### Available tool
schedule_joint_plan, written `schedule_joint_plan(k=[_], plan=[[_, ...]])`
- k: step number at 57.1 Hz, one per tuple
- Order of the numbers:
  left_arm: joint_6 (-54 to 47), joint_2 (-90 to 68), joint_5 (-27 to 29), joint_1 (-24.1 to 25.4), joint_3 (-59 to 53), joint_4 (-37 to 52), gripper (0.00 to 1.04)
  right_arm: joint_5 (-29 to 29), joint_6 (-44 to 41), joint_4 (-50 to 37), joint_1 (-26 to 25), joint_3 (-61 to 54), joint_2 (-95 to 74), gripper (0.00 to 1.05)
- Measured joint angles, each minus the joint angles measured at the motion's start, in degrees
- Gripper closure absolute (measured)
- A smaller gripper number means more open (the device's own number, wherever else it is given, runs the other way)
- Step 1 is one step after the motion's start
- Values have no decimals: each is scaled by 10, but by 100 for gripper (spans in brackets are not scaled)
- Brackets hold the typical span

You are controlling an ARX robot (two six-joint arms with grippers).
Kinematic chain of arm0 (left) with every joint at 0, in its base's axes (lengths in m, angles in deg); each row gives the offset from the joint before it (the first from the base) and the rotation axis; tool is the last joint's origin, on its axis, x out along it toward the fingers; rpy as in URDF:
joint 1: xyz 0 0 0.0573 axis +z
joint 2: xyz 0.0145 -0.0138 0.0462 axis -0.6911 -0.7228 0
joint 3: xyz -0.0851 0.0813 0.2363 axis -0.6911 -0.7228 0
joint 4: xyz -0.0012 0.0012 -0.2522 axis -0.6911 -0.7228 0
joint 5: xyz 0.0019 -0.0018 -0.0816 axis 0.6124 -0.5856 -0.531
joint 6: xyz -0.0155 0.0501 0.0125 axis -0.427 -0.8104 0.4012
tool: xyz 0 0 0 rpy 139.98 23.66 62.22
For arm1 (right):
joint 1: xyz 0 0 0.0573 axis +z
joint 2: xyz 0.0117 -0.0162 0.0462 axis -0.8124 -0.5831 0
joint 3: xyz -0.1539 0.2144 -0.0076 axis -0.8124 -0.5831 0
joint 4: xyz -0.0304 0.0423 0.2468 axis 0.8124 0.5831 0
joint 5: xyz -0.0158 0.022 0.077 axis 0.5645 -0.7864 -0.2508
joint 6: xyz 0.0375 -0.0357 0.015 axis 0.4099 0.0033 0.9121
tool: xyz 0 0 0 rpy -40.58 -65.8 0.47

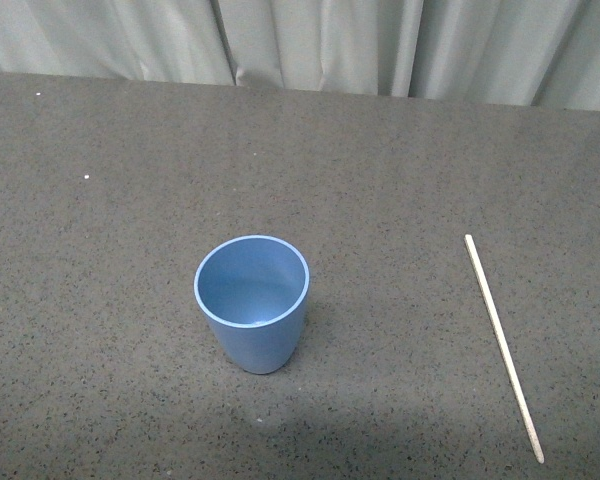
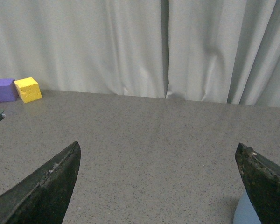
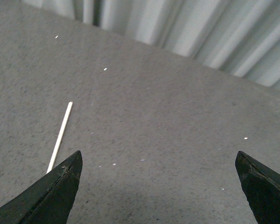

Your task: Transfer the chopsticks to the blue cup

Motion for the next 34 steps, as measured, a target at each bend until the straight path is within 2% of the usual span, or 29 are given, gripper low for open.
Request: schedule_joint_plan(k=[9,17,34], plan=[[0,0,0,0,0,0,7,-28,33,-62,29,73,-241,9],[0,0,0,0,0,0,7,-46,79,-66,37,136,-385,9],[0,0,0,0,0,0,7,-72,181,29,48,276,-618,9]])
